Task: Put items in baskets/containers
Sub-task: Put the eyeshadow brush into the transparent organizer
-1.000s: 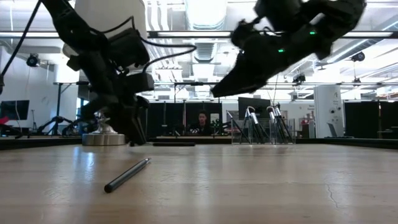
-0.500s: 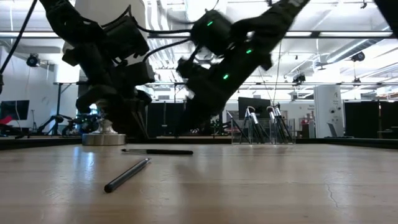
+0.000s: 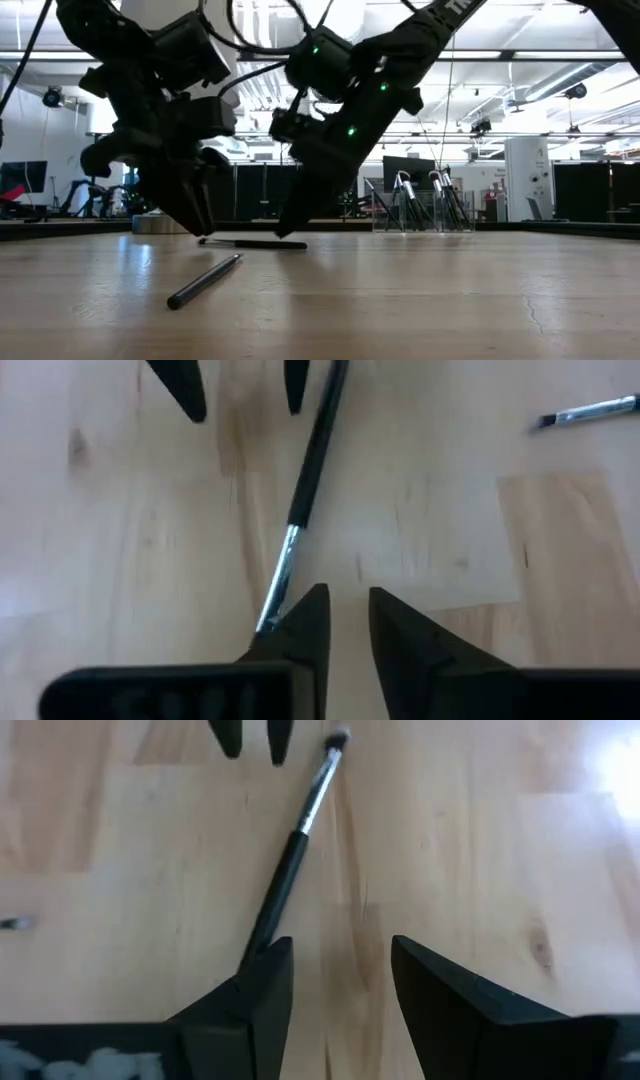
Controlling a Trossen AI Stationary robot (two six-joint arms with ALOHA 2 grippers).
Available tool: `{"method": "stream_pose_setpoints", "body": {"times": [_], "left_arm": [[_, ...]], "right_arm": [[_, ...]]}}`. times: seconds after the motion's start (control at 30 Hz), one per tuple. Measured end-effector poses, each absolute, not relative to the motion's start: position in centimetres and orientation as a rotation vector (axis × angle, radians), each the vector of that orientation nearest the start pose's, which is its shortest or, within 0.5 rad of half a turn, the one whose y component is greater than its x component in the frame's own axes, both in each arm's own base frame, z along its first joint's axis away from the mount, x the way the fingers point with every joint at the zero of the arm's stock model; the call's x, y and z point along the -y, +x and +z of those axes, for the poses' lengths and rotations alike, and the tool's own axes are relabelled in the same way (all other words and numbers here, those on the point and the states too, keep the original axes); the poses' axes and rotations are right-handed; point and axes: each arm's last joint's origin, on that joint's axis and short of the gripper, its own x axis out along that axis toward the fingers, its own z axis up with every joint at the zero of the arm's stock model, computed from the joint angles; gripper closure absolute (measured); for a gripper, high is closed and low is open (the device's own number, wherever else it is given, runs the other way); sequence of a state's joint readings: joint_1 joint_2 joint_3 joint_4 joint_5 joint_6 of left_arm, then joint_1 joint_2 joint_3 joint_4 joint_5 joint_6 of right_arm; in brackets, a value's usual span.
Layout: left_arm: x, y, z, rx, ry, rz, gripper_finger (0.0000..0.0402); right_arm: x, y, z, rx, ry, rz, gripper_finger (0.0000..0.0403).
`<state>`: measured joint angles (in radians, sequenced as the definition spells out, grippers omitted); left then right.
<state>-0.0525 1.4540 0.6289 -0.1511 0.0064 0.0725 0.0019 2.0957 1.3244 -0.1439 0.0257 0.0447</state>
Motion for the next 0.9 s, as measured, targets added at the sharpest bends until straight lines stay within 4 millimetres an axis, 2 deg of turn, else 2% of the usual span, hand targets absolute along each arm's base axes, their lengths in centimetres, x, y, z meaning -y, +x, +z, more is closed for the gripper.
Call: {"method": "stream_pose_setpoints", "body": {"times": [0.2, 0.53, 0.9], "left_arm": [[0.9, 25.4, 14.5, -0.976, 0.144, 0.005, 0.0317], [0.7, 25.7, 13.2, -1.013, 0.212, 0.000, 0.0314], [0.2, 25.8, 13.9, -0.985, 0.347, 0.074, 0.0314]], "right_arm": [[-0.1, 42.3, 13.5, -0.899, 0.031, -0.042, 0.0238], [-0.3, 42.2, 13.9, -0.889, 0.027, -0.037, 0.0238], [-0.6, 42.1, 13.8, -0.901, 0.019, -0.029, 0.0238]]}}
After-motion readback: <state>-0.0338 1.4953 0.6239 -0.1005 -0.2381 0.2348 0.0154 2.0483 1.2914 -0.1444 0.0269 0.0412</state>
